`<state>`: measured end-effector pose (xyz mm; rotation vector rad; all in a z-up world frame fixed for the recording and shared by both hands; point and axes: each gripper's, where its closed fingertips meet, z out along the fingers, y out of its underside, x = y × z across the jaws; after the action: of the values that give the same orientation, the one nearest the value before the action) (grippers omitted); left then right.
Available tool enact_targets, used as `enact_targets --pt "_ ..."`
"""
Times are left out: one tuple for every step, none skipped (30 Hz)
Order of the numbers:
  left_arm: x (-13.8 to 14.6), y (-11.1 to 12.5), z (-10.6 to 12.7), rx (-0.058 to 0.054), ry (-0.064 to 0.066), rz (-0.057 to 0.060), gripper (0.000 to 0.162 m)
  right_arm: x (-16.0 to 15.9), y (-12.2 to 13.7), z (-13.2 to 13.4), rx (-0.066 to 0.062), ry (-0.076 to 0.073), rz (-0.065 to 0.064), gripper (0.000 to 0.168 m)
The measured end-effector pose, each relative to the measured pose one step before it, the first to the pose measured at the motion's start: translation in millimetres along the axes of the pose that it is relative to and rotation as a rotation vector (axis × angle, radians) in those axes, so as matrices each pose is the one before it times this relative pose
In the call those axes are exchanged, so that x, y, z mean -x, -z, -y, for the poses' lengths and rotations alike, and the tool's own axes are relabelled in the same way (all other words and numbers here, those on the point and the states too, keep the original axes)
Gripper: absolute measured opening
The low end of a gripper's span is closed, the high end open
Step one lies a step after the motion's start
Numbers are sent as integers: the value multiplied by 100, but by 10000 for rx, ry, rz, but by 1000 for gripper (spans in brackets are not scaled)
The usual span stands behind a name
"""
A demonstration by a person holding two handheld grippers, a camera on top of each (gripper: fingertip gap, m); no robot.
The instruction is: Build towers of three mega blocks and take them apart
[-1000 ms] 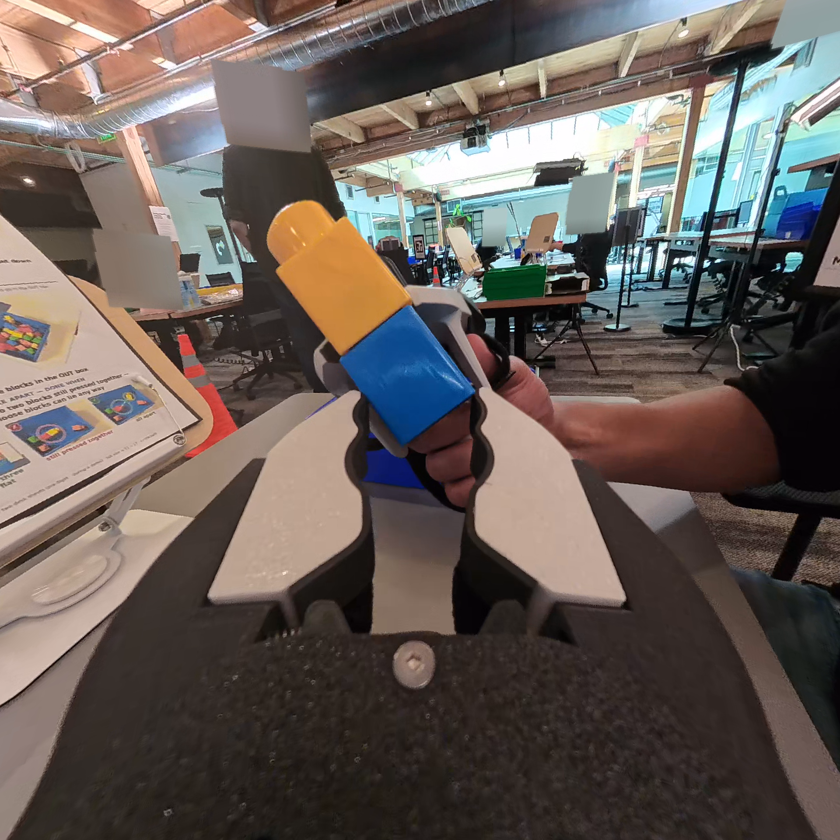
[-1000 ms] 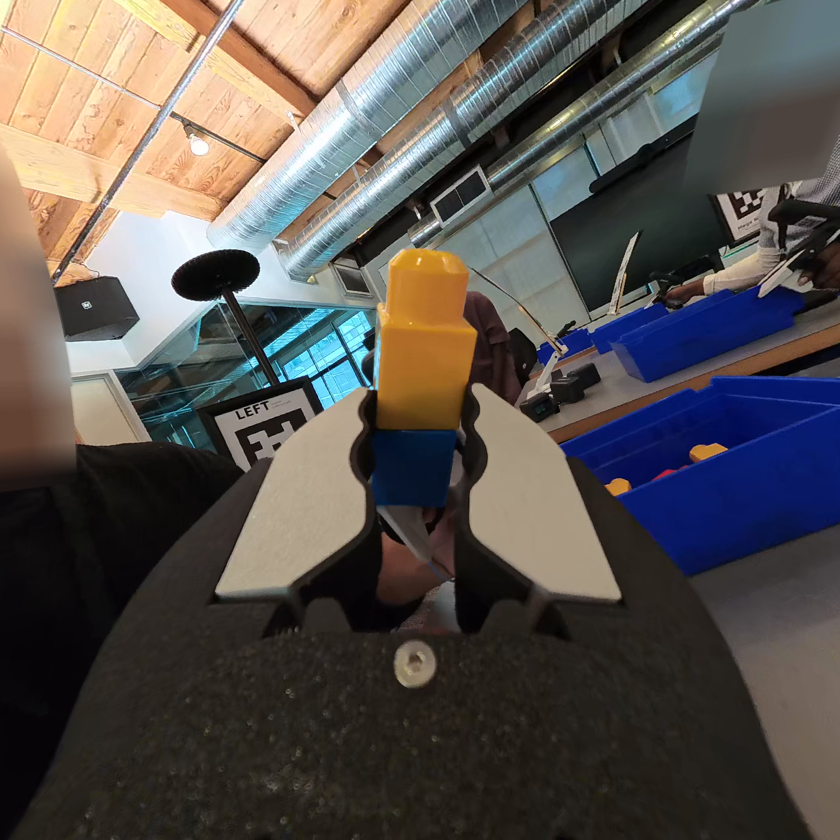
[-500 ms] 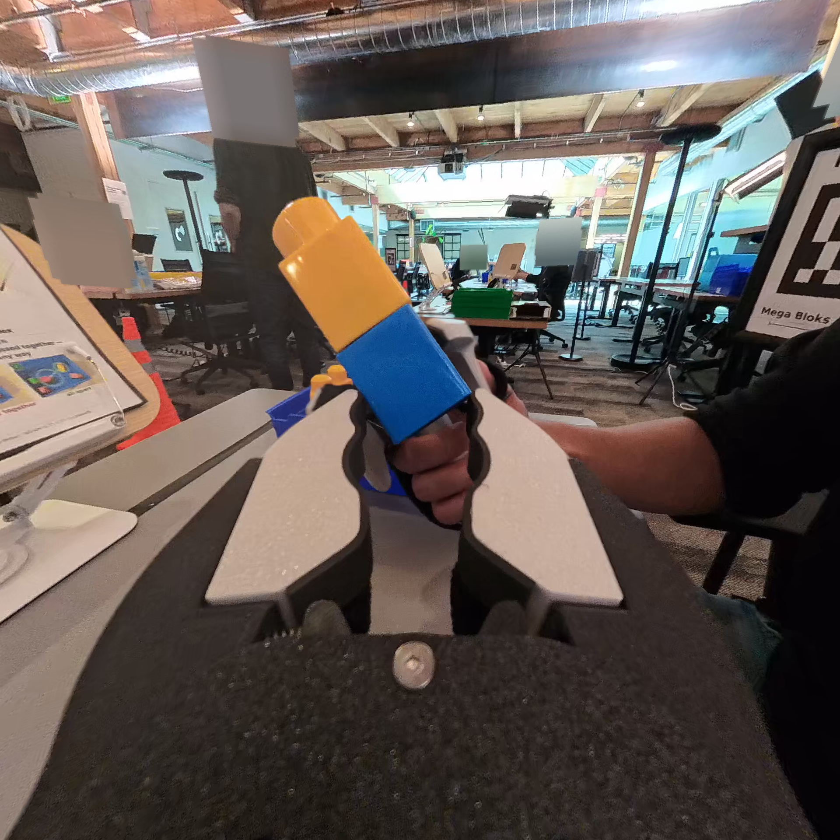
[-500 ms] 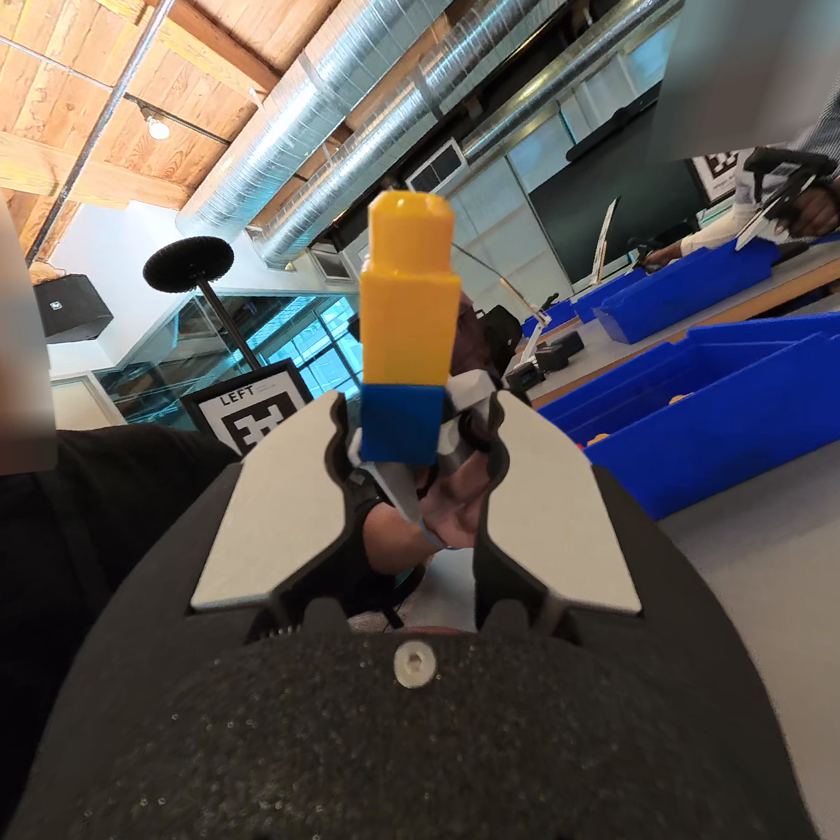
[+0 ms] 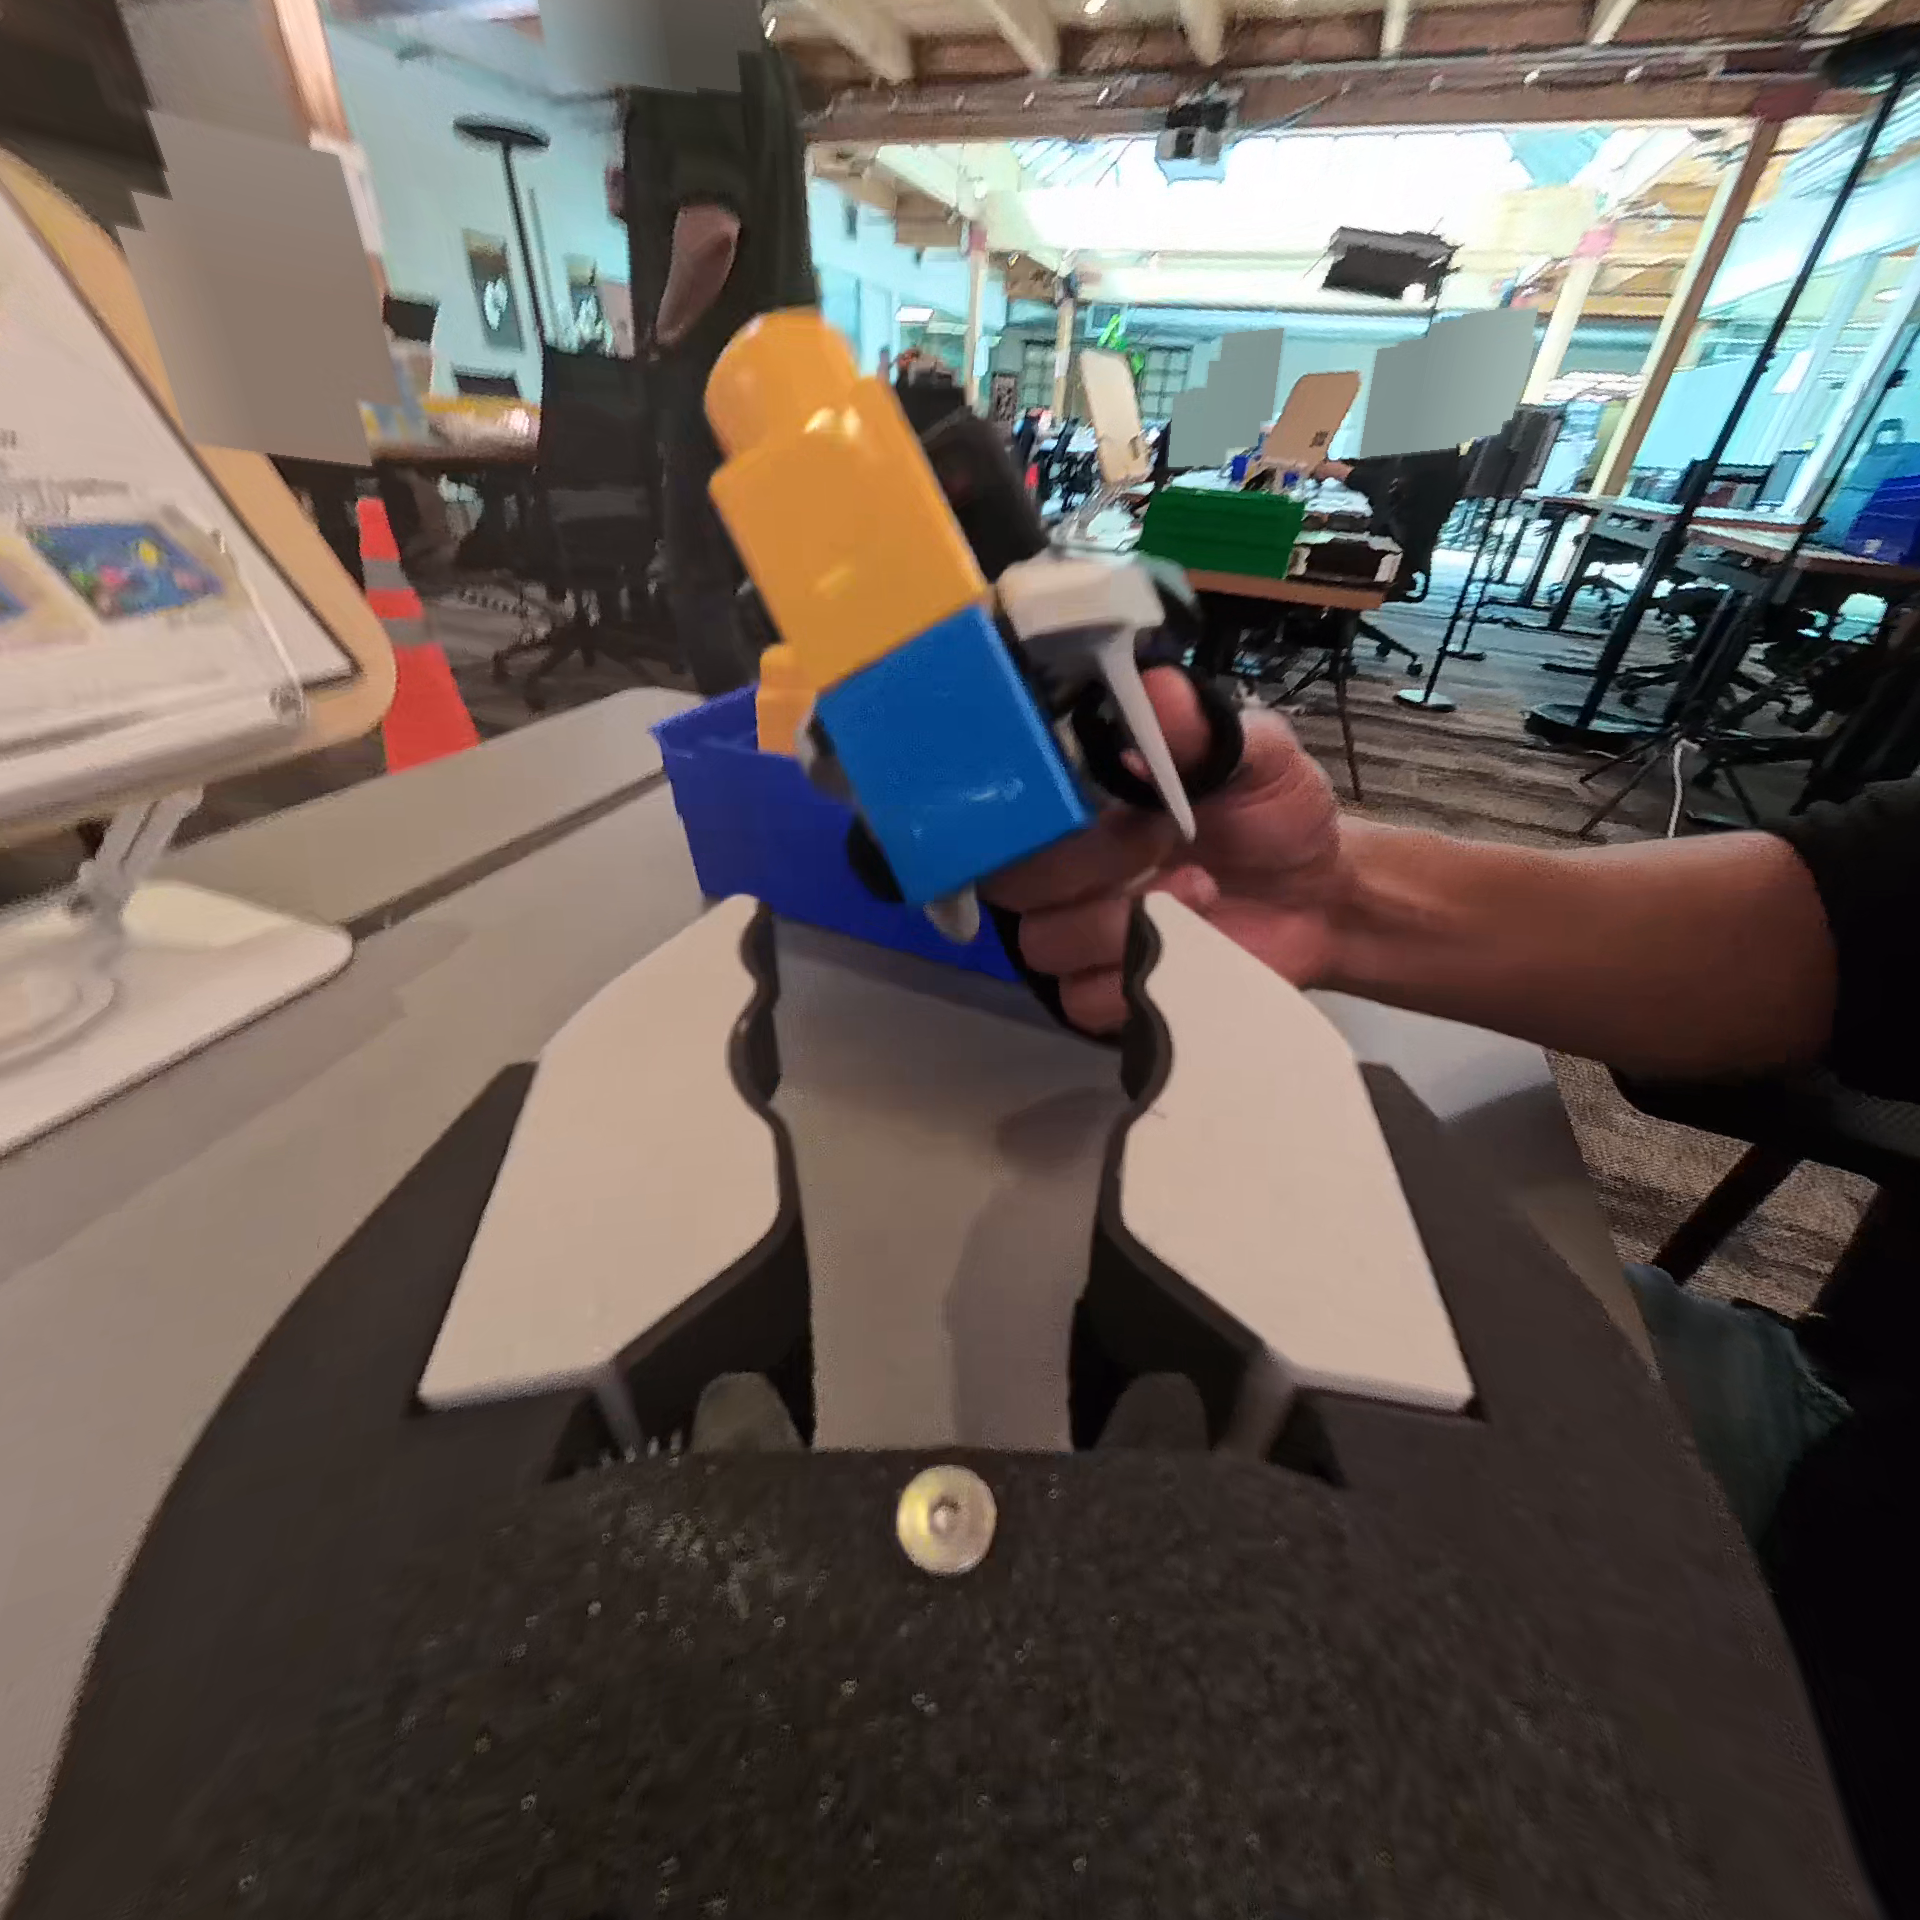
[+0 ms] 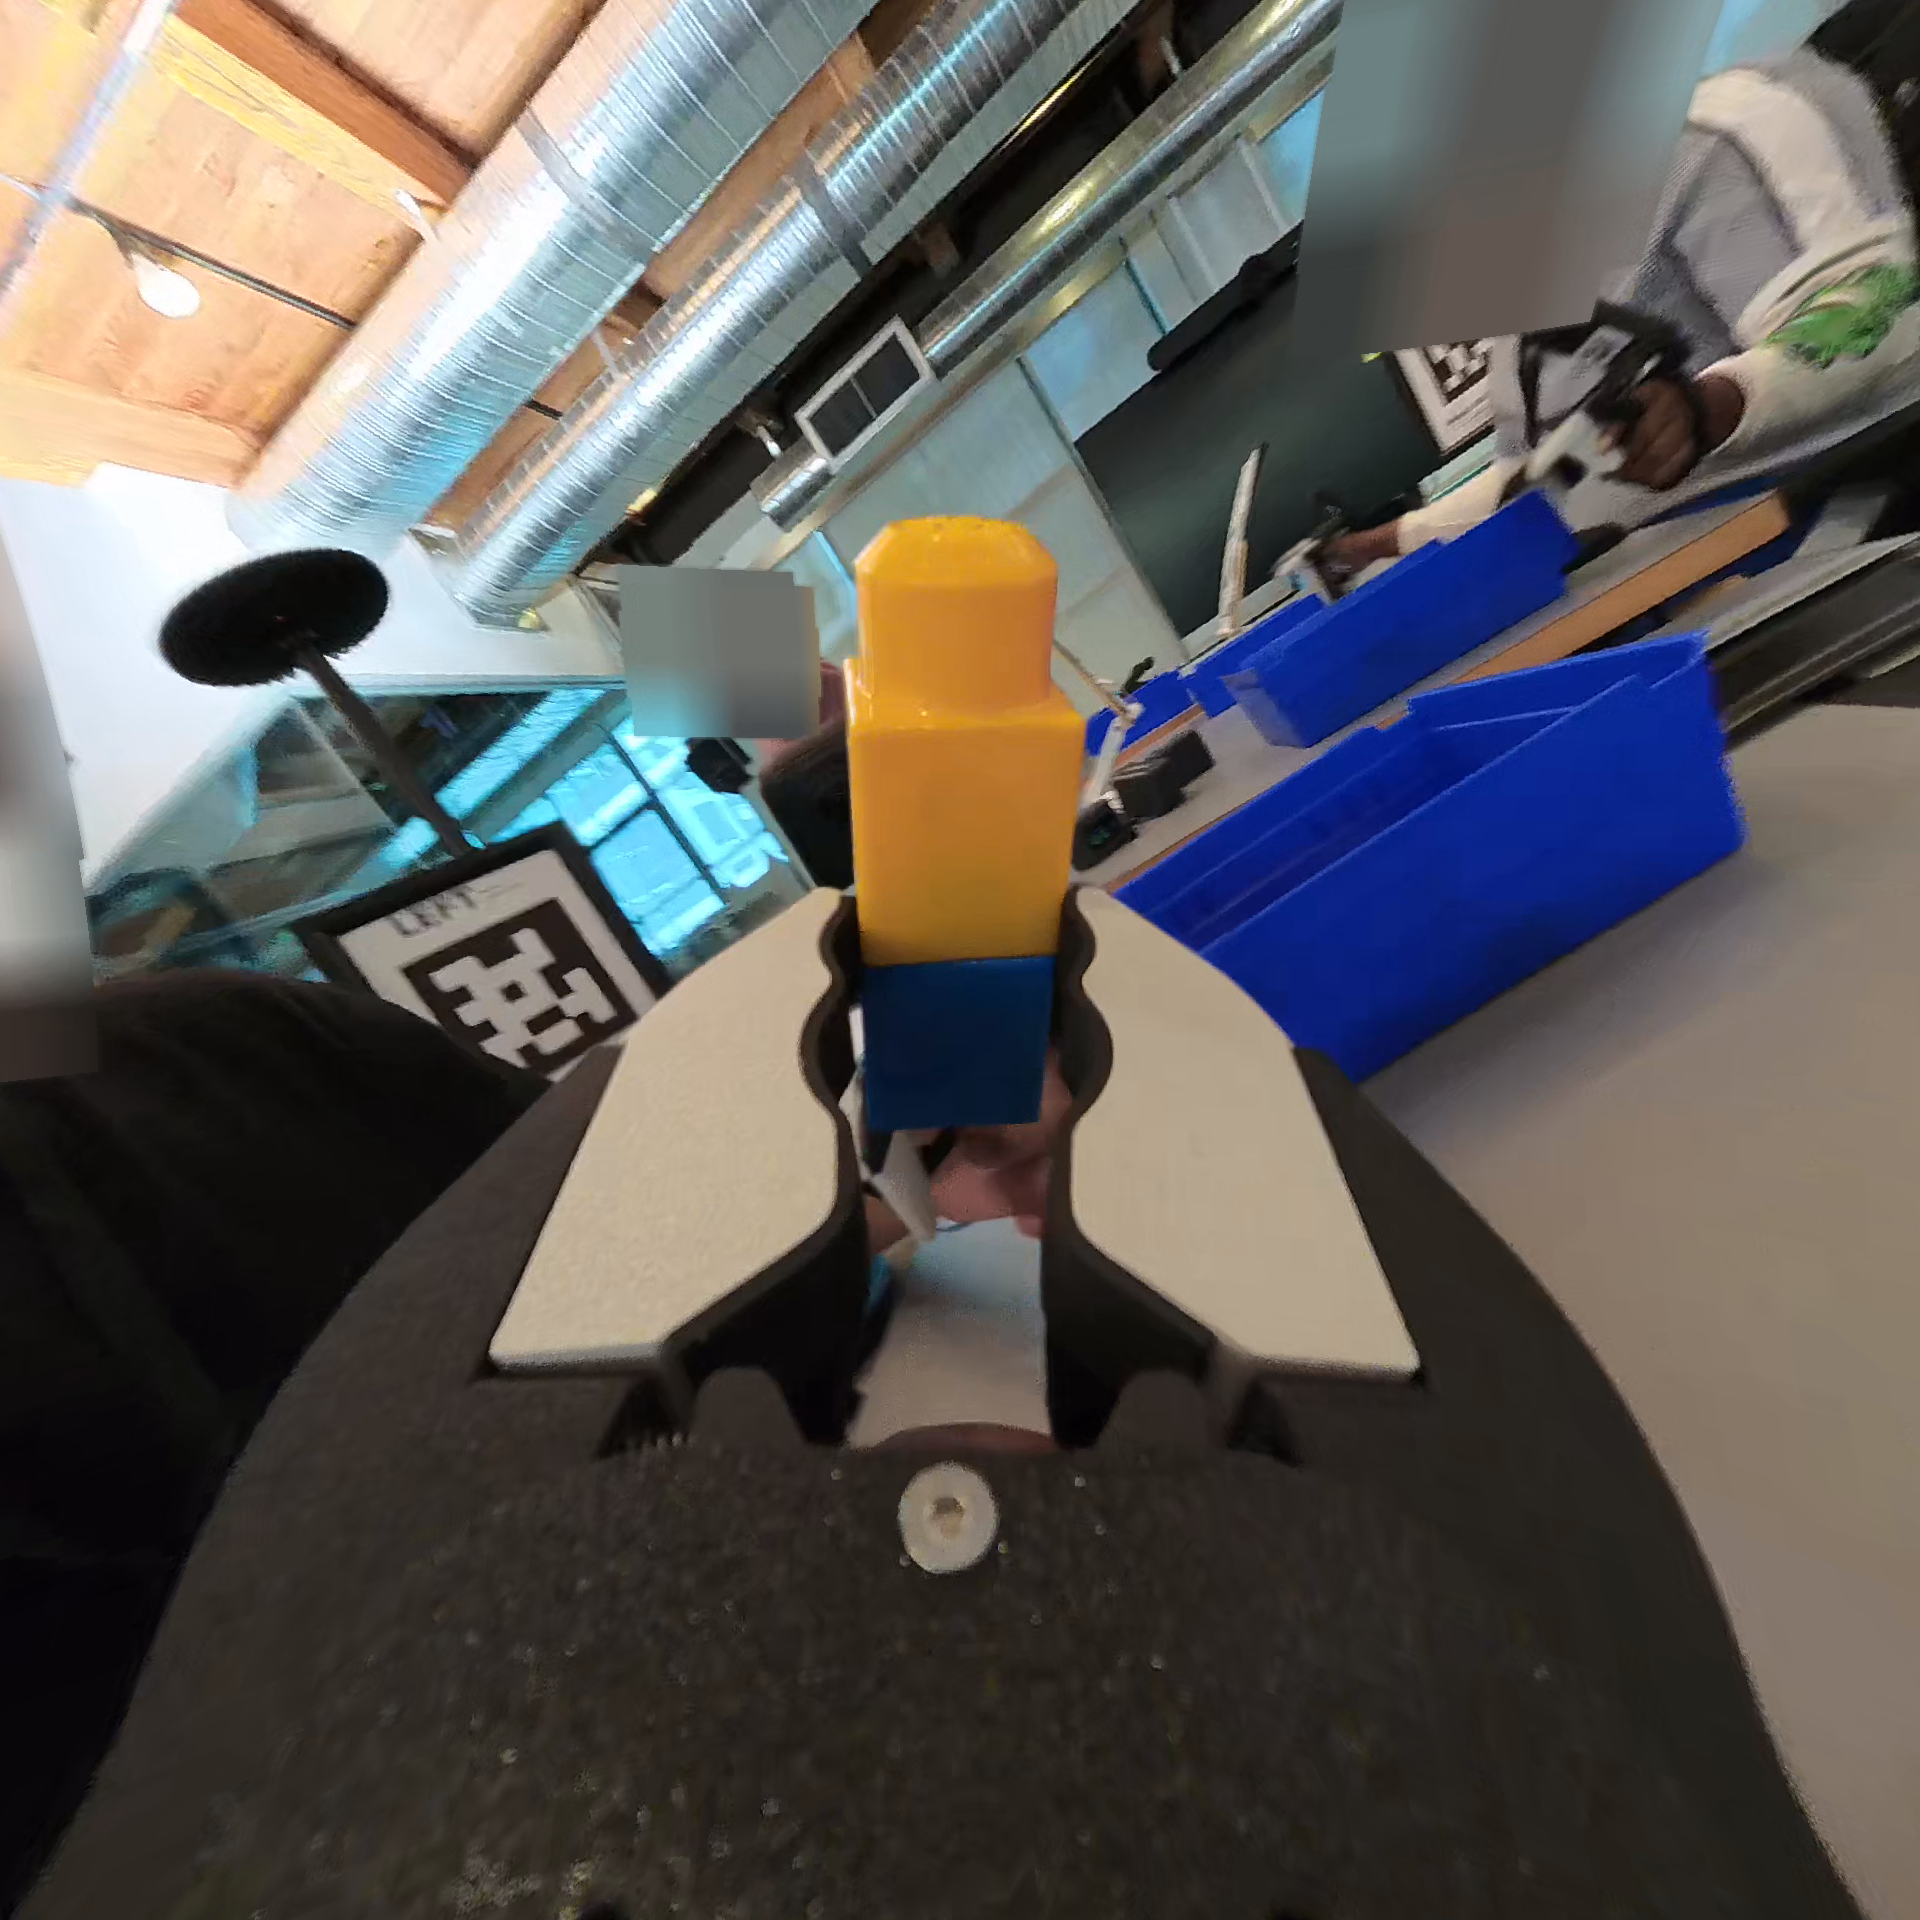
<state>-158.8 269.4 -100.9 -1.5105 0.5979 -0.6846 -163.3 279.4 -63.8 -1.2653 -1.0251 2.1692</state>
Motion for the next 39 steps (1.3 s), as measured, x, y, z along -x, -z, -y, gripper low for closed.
enact_targets --pt "-114 413 -671 277 278 197 71 9 425 -7 13 367 -302 36" --pt "-334 561 -643 231 241 110 77 -99 424 -92 71 396 -373 36" --pt "-462 752 -494 163 184 87 81 -140 410 -200 112 378 -395 36" --pt "-534 911 -358 109 159 66 82 -196 392 -345 159 357 -410 36" --pt "-519 1036 -229 64 188 79 82 -198 371 -480 180 327 -395 36" --pt "-327 1127 -137 33 223 151 82 -183 329 -553 148 264 -354 36" --pt "74 1240 -116 47 248 372 82 -178 303 -567 95 180 -309 36" --pt "432 1337 -133 77 248 493 83 -124 279 -548 50 125 -257 36" --pt "831 1341 -273 195 324 618 83 -64 220 -517 10 130 -220 36" --pt "1250 1310 -320 293 349 729 83 -36 121 -543 45 178 -200 36" --pt "1532 1273 -162 248 352 765 82 -95 -2 -620 167 235 -229 36" --pt "1732 1154 151 124 389 718 81 -155 -119 -607 242 303 -271 36" --pt "1786 975 464 30 448 595 79 -168 -196 -486 212 340 -275 36" --pt "1876 763 523 147 577 550 76 -146 -257 -368 188 270 -250 36" --pt "1945 554 589 208 559 533 73 -87 -305 -314 197 162 -201 36" --pt "2012 260 668 233 418 554 72 6 -310 -266 181 106 -147 36" --pt "2338 -33 560 377 398 743 67 38 -282 -204 146 83 -145 36" --pt "2290 -374 500 519 386 693 59 75 -248 -124 104 71 -151 36" --pt "2100 -704 598 532 271 604 53 153 -234 -95 89 67 -106 36" --pt "2116 -891 599 554 213 636 50 191 -241 -126 128 63 -50 36" --pt "2187 -982 558 572 208 723 48 161 -242 -196 169 50 -36 36" --pt "1811 -1094 391 672 374 547 49 76 -169 -130 115 50 -50 36" --pt "1060 -1037 451 622 445 193 49 -46 -88 -70 38 32 -81 36" --pt "820 -938 547 463 369 228 49 -143 -40 -66 33 -20 -92 36" --pt "957 -875 396 522 162 481 50 -180 9 -77 35 -62 -73 36" --pt "1294 -723 480 430 -2 818 52 -213 41 -16 7 -79 -65 36" --pt "1109 -617 469 268 28 764 53 -205 66 28 -17 -73 -58 36" --pt "621 -567 264 317 164 433 54 -121 76 68 -24 -48 -16 36" --pt "555 -457 278 199 262 363 55 -43 81 65 -9 -17 11 36" --pt "286 -424 184 118 292 170 54 -10 78 66 -5 21 8 36" --pt "-71 -541 -173 290 241 -28 53 35 85 52 -8 55 9 36" --pt "-67 -649 -459 428 165 7 54 58 59 16 15 62 17 36" --pt "-90 -586 -436 379 162 17 53 49 56 -16 28 53 15 36" --pt "-253 -414 -204 208 140 -114 50 26 39 -35 25 35 8 36" --pt "-116 -277 -24 73 91 -66 45 9 47 -40 25 7 4 36" --pt "170 -188 23 59 124 57 41 14 57 -48 15 -14 7 36" --pt "142 -19 176 -39 111 25 40 16 54 -71 16 -9 7 36" --pt "227 8 78 34 14 92 40 5 39 -111 41 14 -3 36" --pt "226 34 -25 84 -53 114 39 -29 26 -164 69 33 -23 36"
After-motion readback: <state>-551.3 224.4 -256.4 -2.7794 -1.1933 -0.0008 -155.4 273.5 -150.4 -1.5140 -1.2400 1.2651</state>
